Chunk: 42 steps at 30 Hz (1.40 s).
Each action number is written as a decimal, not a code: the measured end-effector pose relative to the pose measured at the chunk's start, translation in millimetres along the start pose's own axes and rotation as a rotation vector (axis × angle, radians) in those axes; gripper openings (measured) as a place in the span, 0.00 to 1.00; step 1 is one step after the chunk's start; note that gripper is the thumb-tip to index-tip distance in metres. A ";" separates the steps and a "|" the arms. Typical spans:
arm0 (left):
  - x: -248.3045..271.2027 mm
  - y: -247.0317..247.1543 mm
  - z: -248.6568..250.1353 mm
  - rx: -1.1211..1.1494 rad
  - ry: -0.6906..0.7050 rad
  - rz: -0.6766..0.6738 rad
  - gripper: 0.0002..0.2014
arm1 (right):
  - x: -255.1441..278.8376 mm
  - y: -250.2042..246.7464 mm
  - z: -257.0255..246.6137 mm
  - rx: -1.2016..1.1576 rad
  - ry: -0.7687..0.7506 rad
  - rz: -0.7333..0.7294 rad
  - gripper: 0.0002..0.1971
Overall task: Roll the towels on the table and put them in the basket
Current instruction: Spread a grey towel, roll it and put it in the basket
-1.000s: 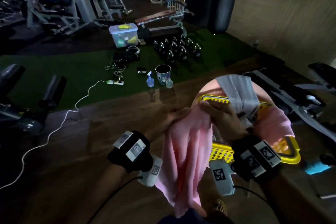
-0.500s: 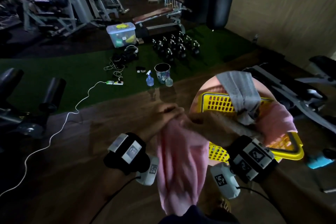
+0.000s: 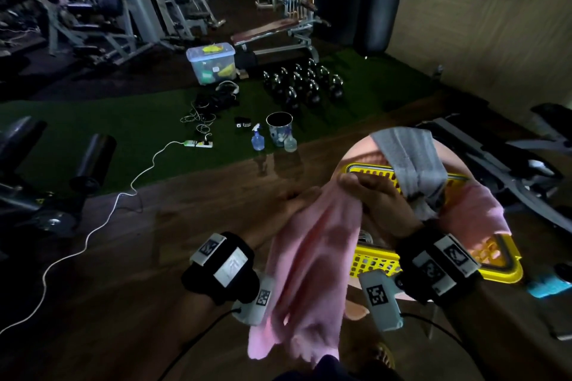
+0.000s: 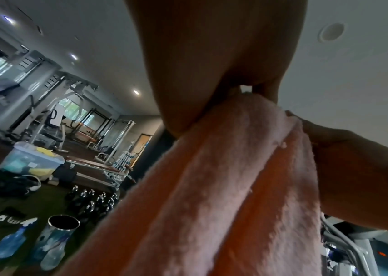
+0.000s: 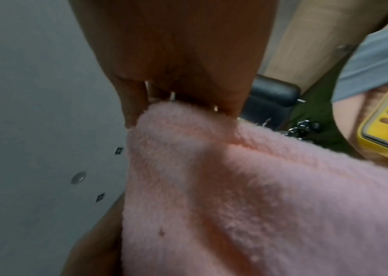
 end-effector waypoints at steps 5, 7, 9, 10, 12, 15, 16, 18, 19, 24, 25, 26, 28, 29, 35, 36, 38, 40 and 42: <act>-3.3 -0.7 7.6 0.007 -0.033 -0.021 0.20 | 13.4 13.2 16.2 0.359 -0.027 -0.213 0.28; -4.1 4.6 10.7 -0.029 -0.003 -0.079 0.20 | 10.5 11.7 15.1 0.310 -0.062 -0.196 0.28; -4.3 4.5 6.7 0.003 0.001 -0.045 0.29 | 1.5 3.2 7.4 0.107 -0.057 -0.030 0.30; -6.7 4.6 4.6 0.009 -0.010 -0.022 0.34 | -1.2 0.7 4.4 0.045 -0.051 0.024 0.27; -12.7 1.7 1.0 0.006 -0.021 0.019 0.28 | -2.8 3.9 5.9 0.157 -0.030 0.011 0.18; -16.8 -5.0 8.5 -0.040 0.011 0.040 0.13 | 4.4 15.7 6.5 0.344 -0.025 -0.172 0.12; -16.4 -3.6 5.6 -0.052 0.011 0.028 0.14 | 1.8 13.8 3.7 0.274 -0.020 -0.144 0.15; -10.0 0.9 3.6 -0.115 0.020 0.018 0.18 | -8.9 0.5 -1.2 0.049 -0.017 0.037 0.19; -8.6 3.7 0.9 -0.107 0.014 0.026 0.16 | -13.7 -4.7 -0.8 0.005 -0.009 0.108 0.17; -20.5 4.6 -2.1 -0.008 -0.020 0.052 0.33 | -4.5 10.5 11.6 0.355 0.035 -0.177 0.18; -19.0 3.9 1.0 -0.032 -0.009 0.042 0.35 | -5.3 9.3 13.9 0.367 0.008 -0.200 0.16; -17.8 5.4 1.6 -0.043 0.014 0.042 0.34 | -5.5 8.5 10.4 0.323 0.002 -0.191 0.15; -12.2 4.2 1.1 -0.072 0.039 0.019 0.20 | -9.8 3.0 4.5 0.177 -0.027 -0.113 0.18; -9.9 3.1 0.5 -0.124 0.043 0.020 0.14 | -13.4 -0.7 4.4 0.144 -0.037 -0.078 0.18; -6.6 -3.1 0.7 0.004 0.028 0.069 0.15 | -15.3 8.5 9.9 0.339 -0.090 -0.162 0.09; -10.3 -2.9 -0.6 0.043 -0.017 0.107 0.17 | -13.0 13.6 14.6 0.391 -0.086 -0.228 0.08; -13.7 0.0 -2.2 0.049 -0.049 0.131 0.18 | -10.5 19.5 21.7 0.437 -0.101 -0.280 0.22; -11.8 -1.0 -4.6 -0.012 -0.050 0.121 0.18 | -11.9 16.0 16.8 0.306 -0.089 -0.206 0.19; -7.8 -4.3 -6.9 -0.145 -0.072 0.114 0.24 | -18.8 7.7 9.4 0.107 -0.038 -0.102 0.17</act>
Point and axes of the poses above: each hand's wrist, its own x-axis away from the middle knuckle, its own y-axis out of the palm, z = x × y, the point moved 3 cm from there along -x, towards the middle knuckle, and after that the axes turned 10 degrees about z, right-handed, at the moved point
